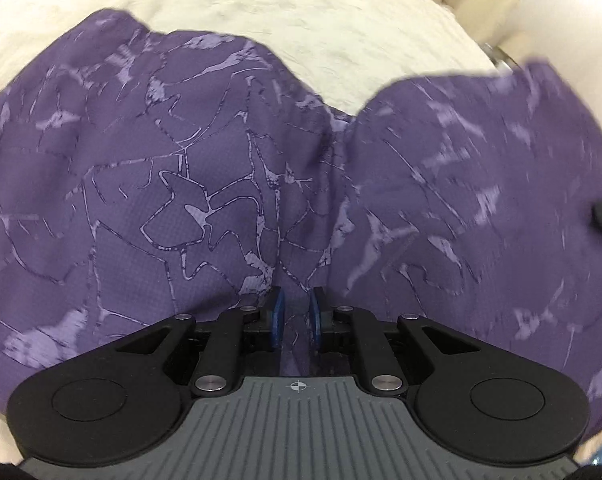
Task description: Fold large clothes
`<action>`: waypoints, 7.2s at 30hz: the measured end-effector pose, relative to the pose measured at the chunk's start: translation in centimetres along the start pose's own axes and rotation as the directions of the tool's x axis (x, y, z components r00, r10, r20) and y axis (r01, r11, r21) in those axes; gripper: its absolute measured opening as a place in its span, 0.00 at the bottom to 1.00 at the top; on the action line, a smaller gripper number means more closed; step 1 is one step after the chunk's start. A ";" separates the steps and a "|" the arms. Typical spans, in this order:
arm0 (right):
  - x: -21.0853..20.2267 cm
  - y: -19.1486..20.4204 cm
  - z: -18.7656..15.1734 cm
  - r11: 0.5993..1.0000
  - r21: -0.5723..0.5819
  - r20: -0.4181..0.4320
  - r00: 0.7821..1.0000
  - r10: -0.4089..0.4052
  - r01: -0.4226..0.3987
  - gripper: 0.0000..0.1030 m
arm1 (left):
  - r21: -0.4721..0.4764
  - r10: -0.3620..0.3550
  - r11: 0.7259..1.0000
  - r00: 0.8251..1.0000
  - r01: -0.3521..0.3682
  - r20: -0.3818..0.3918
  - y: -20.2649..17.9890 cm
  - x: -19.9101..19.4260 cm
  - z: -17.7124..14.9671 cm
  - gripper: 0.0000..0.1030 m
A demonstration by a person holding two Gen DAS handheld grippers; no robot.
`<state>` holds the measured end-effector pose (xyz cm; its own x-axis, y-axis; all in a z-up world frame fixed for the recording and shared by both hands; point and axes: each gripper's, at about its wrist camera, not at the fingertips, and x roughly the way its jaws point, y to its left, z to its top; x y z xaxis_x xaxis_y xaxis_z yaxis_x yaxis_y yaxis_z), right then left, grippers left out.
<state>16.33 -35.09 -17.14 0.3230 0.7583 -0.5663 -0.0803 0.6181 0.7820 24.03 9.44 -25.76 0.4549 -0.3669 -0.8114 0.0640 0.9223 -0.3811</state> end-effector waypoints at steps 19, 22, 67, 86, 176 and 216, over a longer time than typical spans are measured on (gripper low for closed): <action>15.1 15.3 -0.2 1.000 -0.026 -0.025 1.000 -0.013 0.013 0.29 | 0.075 0.081 0.994 0.995 -0.085 0.055 12.9 -12.9 2.3 0.21; 18.6 15.8 -0.3 0.999 -0.029 -0.046 0.998 -0.040 0.039 0.29 | 0.060 0.108 0.992 0.992 -0.112 0.061 15.1 -14.3 2.5 0.21; 15.5 15.6 0.6 0.872 -0.315 0.202 0.924 -0.324 0.374 0.31 | 0.200 0.010 0.980 0.999 -0.003 -0.033 13.1 -10.5 4.8 0.29; 21.3 20.8 2.5 0.751 -0.577 0.152 0.945 -0.289 0.322 0.50 | 0.119 -0.042 0.992 0.999 0.043 -0.009 14.8 -10.4 4.3 0.29; -0.3 -4.7 15.2 0.954 -0.151 0.161 0.959 -0.234 0.259 0.67 | -0.135 -0.416 0.905 0.904 0.402 -0.095 -7.2 4.1 10.8 0.85; -12.0 2.2 1.6 0.801 -0.216 0.502 0.767 -0.400 0.559 0.99 | 0.216 0.233 0.927 0.923 -0.306 0.307 -22.1 -10.8 9.6 0.87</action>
<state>13.78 -43.13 -8.25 0.7534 0.2304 -0.6159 -0.0874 0.9634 0.2536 26.21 -5.78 -4.34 0.7073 -0.0866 -0.7016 0.1122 0.9936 -0.0096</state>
